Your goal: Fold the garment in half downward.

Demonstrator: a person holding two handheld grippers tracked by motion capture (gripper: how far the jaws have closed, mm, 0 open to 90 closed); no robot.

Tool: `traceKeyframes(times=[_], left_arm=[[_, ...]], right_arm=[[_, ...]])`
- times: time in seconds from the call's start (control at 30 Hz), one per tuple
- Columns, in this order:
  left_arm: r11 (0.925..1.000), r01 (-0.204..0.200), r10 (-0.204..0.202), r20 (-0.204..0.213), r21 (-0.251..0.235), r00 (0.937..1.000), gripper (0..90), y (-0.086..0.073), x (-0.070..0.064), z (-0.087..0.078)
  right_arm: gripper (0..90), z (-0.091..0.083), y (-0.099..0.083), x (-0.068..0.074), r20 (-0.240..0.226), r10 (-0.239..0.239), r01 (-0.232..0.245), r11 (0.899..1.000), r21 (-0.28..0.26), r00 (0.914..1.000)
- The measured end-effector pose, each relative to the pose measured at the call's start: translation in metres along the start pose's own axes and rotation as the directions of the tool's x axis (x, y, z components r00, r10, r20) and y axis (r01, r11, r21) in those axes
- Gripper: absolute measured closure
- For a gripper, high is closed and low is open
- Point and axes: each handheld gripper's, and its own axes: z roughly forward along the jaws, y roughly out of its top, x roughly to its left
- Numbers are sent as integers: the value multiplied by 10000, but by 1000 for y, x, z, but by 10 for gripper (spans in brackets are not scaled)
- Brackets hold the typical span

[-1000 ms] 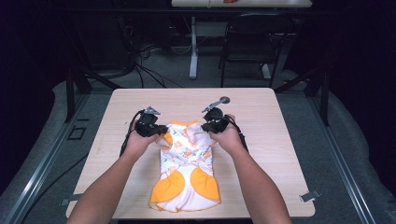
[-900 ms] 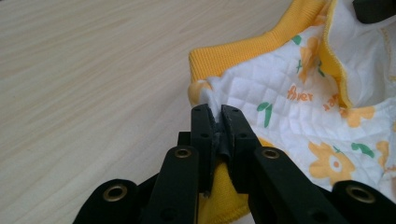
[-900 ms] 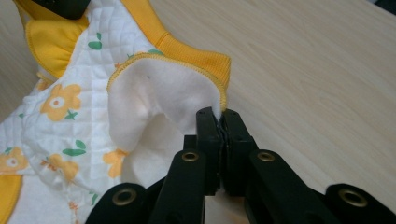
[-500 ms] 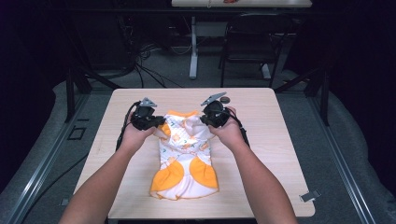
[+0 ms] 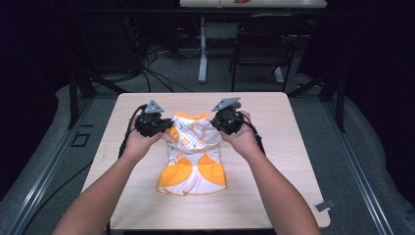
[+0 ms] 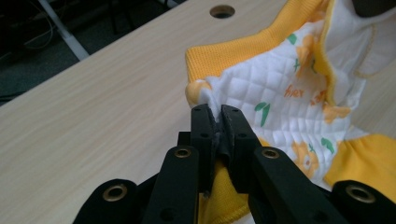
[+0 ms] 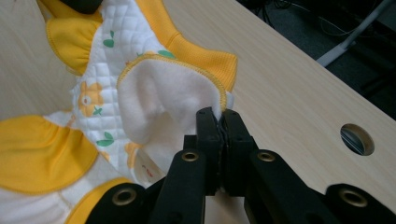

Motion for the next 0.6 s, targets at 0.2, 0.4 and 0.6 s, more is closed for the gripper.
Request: traceKeyframes(times=[0.2, 0.4, 0.6], left_arm=[[9996, -191, 188, 172, 215, 9997, 844, -14, -7, 1], [9993, -161, 142, 539, 334, 9984, 844, -23, -12, -3], [9981, -90, 34, 911, 611, 9958, 843, -36, -16, -1]], right_arm=[[873, -1, -18, 10, -288, -338, 337, 9994, -19, 9990], [873, -3, -25, 16, -411, -642, 650, 9977, 170, 9971], [873, -2, -33, 25, -604, -830, 858, 9953, 444, 9947]])
